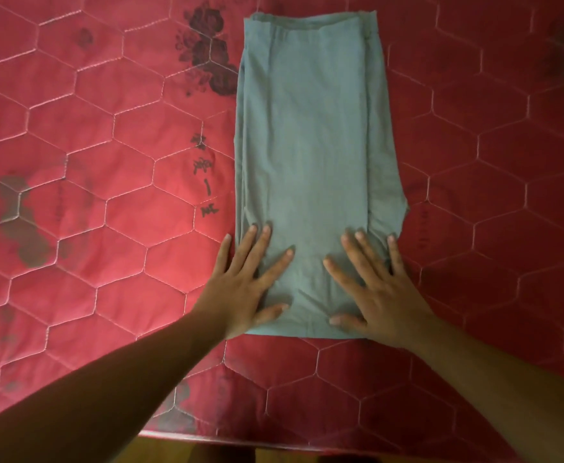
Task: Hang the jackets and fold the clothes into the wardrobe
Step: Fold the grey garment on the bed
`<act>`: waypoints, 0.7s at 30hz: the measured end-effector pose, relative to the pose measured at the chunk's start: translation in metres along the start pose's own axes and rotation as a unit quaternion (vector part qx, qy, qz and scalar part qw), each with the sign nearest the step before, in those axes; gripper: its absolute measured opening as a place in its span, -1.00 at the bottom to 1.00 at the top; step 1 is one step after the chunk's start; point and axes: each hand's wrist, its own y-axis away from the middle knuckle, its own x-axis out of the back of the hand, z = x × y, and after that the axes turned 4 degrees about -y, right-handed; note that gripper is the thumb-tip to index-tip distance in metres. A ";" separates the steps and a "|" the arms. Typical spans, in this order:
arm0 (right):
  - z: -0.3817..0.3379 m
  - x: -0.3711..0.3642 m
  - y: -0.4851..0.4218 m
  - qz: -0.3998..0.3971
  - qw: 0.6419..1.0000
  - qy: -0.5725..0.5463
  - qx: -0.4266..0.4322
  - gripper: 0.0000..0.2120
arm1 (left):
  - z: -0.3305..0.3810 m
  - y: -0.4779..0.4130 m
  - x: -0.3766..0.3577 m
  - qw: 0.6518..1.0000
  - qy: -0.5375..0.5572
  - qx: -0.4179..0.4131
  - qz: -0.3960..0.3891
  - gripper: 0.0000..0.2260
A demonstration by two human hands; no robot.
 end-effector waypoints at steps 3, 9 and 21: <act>0.008 0.014 -0.007 -0.006 1.000 -0.016 0.017 -0.03 | -0.017 -0.004 0.013 1.000 -0.012 -0.019 -0.016 -0.24; 0.059 0.048 -0.134 0.073 0.991 -0.030 -0.106 -0.24 | -0.062 -0.124 0.047 0.995 0.035 0.079 0.048 -0.40; 0.155 0.071 -0.260 0.109 0.975 -0.074 -0.177 -0.16 | -0.125 -0.255 0.069 0.981 0.084 0.165 0.061 -0.32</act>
